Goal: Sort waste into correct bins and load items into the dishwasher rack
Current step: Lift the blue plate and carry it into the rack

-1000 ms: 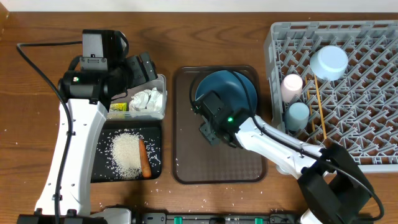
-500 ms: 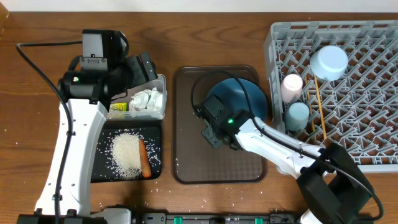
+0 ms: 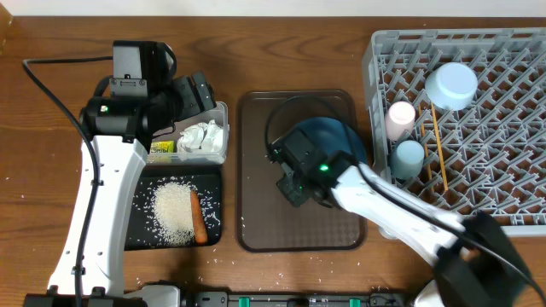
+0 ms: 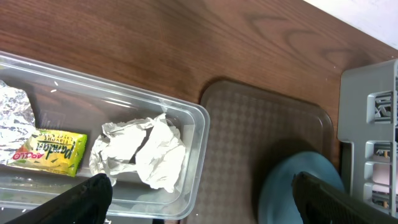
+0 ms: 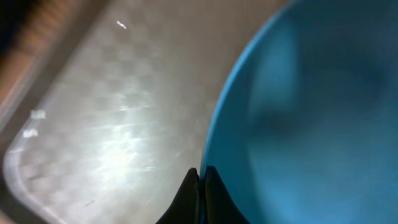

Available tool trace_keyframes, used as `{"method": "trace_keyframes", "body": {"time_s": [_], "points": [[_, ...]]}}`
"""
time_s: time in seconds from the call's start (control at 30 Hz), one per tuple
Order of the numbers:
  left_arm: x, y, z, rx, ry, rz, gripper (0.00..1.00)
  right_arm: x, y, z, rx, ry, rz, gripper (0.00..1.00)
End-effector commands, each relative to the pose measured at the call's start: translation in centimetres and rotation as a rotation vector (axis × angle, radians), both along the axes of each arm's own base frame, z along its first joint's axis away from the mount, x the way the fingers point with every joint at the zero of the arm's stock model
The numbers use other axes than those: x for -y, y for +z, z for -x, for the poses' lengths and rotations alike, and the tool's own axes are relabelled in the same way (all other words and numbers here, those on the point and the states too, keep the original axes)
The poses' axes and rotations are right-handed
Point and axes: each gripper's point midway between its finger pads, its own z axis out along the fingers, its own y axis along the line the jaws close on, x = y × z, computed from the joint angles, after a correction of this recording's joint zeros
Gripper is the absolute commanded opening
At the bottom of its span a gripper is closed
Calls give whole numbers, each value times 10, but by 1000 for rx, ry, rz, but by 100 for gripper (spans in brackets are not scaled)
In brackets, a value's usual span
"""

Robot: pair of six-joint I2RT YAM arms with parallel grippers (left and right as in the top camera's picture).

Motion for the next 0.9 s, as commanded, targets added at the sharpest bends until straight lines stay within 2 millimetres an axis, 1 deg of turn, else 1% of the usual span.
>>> {"method": "trace_keyframes", "body": {"time_s": [0.0, 0.1, 0.2, 0.33, 0.4, 0.47, 0.5, 0.57, 0.7, 0.77, 0.87], "points": [[-3, 6, 1, 18, 10, -6, 95, -7, 61, -1, 64, -67, -151, 1], [-3, 6, 1, 19, 10, -6, 95, 8, 104, 3, 116, -122, -234, 1], [-3, 6, 1, 18, 10, -6, 95, 34, 142, 8, 164, -183, -308, 1], [-3, 6, 1, 19, 10, -6, 95, 64, 194, 15, 207, -196, -490, 1], [-3, 6, 1, 19, 10, -6, 95, 80, 216, 18, 239, -189, -566, 1], [-3, 6, 1, 18, 10, -6, 95, 101, 231, 18, 271, -228, -618, 1], [-3, 6, 1, 19, 10, -6, 95, 115, 237, 17, 290, -256, -637, 1], [-3, 6, 1, 18, 10, -6, 95, 134, 245, 16, 318, -292, -660, 1], [-3, 6, 1, 18, 10, -6, 95, 173, 251, 11, 347, -369, -702, 1], [-3, 6, 1, 19, 10, -6, 95, 188, 250, 7, 338, -390, -737, 1], [-3, 6, 1, 18, 10, -6, 95, 199, 253, 2, 305, -371, -836, 1]]}}
